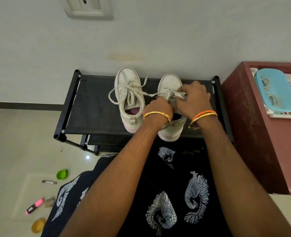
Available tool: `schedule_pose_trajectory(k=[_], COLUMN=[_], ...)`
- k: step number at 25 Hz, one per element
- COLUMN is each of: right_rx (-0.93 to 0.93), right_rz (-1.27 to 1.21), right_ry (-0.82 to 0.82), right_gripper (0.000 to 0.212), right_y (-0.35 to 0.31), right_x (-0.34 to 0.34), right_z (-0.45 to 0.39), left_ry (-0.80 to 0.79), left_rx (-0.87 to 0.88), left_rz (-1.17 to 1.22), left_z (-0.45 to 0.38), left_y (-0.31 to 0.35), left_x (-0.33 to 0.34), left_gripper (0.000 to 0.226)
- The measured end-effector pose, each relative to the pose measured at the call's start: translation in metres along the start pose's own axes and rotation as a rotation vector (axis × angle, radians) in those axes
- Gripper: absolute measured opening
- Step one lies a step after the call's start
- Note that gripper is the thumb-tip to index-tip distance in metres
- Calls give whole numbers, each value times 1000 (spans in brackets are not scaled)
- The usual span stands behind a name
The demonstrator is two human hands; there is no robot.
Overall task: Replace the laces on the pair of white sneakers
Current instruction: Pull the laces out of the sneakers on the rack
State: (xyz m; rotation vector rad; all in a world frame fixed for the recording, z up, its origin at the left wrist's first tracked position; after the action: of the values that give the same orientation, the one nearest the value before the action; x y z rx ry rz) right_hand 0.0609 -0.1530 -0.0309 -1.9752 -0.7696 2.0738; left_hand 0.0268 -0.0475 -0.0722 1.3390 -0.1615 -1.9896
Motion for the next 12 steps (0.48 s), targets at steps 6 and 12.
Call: schedule_pose_trajectory(k=[6, 12], right_rx=[-2, -125], right_rz=[45, -271], right_ry=[-32, 6], right_gripper=[24, 3], right_y=[-2, 3], right_x=[4, -15], right_z=[-2, -2], left_ry=[-3, 17], left_rx=[6, -11], left_rz=[5, -16], left_z=[-4, -3], left_y=[-1, -1], left_x=[2, 3], left_gripper=[38, 37])
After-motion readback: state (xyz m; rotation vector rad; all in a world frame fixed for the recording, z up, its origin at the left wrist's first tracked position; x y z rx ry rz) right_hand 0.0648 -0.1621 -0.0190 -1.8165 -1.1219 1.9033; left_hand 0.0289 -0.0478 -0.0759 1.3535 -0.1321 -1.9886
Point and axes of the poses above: each hand's wrist, its own z-axis away from the middle knuckle, its own x-axis out of the palm, y = z × x, the point moved 7 cm from there along -z, towards the middle knuckle, and after that the axes turned 3 degrees about -x, right-handed, at the moved point
